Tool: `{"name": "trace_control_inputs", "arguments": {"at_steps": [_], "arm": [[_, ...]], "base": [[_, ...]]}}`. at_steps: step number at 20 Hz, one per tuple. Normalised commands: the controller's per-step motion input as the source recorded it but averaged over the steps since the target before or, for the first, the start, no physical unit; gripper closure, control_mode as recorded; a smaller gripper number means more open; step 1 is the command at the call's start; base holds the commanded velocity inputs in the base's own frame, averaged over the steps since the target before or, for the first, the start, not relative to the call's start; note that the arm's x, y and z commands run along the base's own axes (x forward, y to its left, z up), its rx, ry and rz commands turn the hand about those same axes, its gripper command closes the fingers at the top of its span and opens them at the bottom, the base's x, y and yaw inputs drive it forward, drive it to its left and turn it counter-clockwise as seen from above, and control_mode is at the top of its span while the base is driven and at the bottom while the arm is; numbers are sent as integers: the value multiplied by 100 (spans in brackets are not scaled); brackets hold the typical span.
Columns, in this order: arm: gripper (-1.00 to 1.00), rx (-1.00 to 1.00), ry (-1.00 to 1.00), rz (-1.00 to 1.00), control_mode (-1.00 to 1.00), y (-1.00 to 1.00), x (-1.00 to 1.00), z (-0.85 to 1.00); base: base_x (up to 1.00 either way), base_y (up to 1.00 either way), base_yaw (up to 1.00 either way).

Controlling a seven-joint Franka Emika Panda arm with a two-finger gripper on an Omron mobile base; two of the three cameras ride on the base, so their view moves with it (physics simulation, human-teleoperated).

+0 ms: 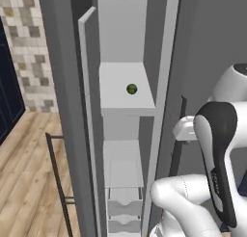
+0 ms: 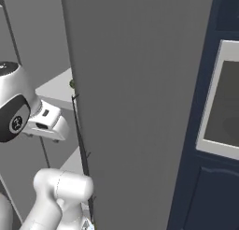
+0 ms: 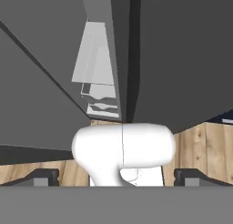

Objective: Take the avocado and potato out of the freezer and place them in the tupperware container on the counter. Then put the tupperware containing the vegetables back in the freezer.

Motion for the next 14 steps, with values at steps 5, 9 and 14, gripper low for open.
{"name": "trace_control_inputs", "arguments": {"at_steps": [5,9,14], "arm": [[-100,0,0,0,100,0,0,0],[-100,0,0,0,100,0,0,0],[-100,0,0,0,100,0,0,0]], "base": [[29,61,0],[14,91,0],[33,74,0]]}}
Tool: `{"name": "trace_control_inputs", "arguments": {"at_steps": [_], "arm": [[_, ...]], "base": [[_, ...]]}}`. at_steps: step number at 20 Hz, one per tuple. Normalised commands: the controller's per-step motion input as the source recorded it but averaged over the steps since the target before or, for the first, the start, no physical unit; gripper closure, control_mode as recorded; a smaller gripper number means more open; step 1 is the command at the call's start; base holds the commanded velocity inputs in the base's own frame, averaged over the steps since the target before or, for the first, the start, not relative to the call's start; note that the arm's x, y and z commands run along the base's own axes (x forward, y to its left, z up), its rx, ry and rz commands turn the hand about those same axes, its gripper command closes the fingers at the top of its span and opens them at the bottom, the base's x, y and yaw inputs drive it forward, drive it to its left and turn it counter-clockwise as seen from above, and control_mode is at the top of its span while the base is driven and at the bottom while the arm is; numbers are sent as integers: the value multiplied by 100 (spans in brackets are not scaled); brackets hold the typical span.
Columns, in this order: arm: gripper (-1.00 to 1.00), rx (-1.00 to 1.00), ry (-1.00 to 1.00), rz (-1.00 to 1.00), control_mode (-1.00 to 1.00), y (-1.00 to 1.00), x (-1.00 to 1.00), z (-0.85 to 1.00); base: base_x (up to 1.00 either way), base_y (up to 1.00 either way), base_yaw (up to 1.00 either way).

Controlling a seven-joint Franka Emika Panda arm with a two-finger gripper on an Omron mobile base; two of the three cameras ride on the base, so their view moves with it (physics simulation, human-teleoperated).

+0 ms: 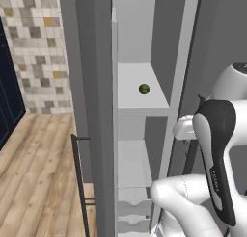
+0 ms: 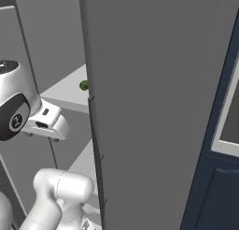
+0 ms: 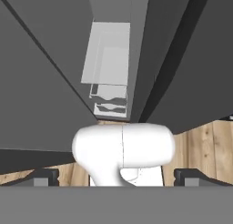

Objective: Take the avocado and potato out of the freezer and place them in the tupperware container on the counter. Then put the tupperware containing the vegetables back in the freezer.

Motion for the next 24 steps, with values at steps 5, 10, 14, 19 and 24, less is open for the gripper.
{"name": "trace_control_inputs", "arguments": {"at_steps": [5,10,14,19,24], "arm": [[-100,0,-7,0,-100,28,6,29],[-100,0,-10,0,-100,27,28,50],[-100,0,-1,0,-100,16,72,17],[-100,0,-2,0,-100,5,87,0],[-100,-5,-8,0,-100,2,78,0]], "base": [[7,9,0],[0,0,0],[0,0,0],[0,0,0],[0,0,0]]}}
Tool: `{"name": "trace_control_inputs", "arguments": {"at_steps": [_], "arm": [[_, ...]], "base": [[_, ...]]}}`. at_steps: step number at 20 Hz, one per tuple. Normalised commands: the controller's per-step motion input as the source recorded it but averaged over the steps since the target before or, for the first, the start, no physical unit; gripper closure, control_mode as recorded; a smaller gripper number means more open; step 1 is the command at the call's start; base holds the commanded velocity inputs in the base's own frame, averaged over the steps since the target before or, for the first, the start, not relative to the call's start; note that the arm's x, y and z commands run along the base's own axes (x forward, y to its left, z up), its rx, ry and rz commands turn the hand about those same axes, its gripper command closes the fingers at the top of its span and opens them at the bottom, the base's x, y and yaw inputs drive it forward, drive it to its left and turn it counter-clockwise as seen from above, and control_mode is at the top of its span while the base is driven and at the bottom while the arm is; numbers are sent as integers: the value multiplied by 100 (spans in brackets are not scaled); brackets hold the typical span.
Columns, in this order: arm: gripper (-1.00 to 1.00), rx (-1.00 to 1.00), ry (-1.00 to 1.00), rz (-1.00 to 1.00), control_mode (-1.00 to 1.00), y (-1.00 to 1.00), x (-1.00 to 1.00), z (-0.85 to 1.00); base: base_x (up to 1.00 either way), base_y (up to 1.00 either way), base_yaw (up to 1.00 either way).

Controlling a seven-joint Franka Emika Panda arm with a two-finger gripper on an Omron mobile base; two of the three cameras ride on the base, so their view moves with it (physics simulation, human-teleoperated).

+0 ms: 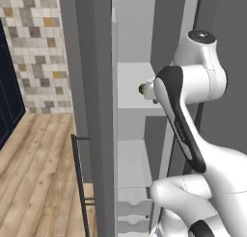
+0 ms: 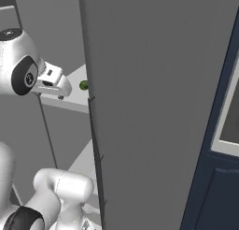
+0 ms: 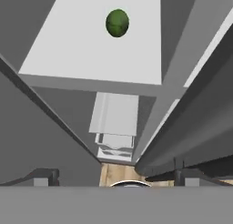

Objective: Take the avocado and potato out of the freezer and place them in the tupperware container on the counter. Then put the tupperware containing the vegetables back in the freezer.

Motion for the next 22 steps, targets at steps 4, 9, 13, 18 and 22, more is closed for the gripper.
{"name": "trace_control_inputs", "arguments": {"at_steps": [4,9,13,18,22], "arm": [[-100,-10,-14,0,-100,2,61,0],[-100,-10,-12,0,-100,0,59,0],[-100,-5,-5,0,-100,0,69,0],[-100,-3,0,0,-100,0,69,-2],[-100,-1,0,0,-100,0,56,-21]], "base": [[0,0,0],[0,0,0],[0,0,0],[0,0,0],[0,0,0]]}}
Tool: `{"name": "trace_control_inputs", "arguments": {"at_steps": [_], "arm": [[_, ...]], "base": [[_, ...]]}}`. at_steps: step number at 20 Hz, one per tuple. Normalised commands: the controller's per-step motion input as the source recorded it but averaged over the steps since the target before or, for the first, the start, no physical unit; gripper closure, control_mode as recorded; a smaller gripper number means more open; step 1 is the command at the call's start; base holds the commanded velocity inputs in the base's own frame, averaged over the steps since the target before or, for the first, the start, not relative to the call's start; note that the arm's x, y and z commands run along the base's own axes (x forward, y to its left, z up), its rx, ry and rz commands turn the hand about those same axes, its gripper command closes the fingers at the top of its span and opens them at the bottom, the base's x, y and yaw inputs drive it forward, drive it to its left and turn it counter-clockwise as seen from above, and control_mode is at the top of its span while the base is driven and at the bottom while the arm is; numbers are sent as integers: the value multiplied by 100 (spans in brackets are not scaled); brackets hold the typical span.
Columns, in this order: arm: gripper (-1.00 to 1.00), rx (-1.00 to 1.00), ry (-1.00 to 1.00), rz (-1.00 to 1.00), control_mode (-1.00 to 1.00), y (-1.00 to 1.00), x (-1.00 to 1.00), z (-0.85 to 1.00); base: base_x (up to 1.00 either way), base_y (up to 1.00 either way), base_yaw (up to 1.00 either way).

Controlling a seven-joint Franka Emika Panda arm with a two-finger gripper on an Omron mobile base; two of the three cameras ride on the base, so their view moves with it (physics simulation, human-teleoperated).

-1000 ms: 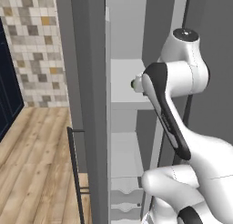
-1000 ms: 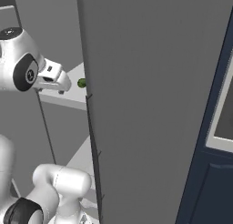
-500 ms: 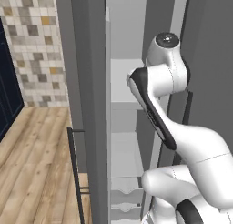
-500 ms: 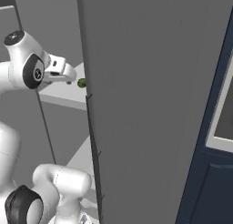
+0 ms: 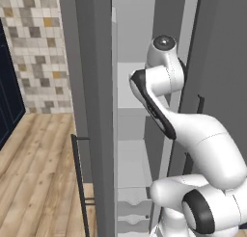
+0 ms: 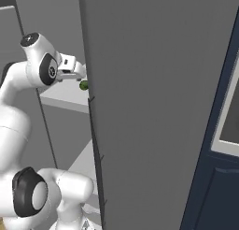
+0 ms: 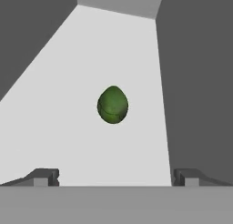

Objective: Take the avocado and potato out of the freezer and place them in the tupperware container on the counter. Then put the tupperware containing the vegetables back in the freezer.

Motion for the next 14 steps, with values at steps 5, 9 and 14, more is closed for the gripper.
{"name": "trace_control_inputs", "arguments": {"at_steps": [5,9,14], "arm": [[-100,0,0,0,-100,0,56,-34],[-100,0,1,0,-100,0,56,-30],[-100,0,1,0,-100,0,53,-27]], "base": [[0,0,0],[0,0,0],[0,0,0]]}}
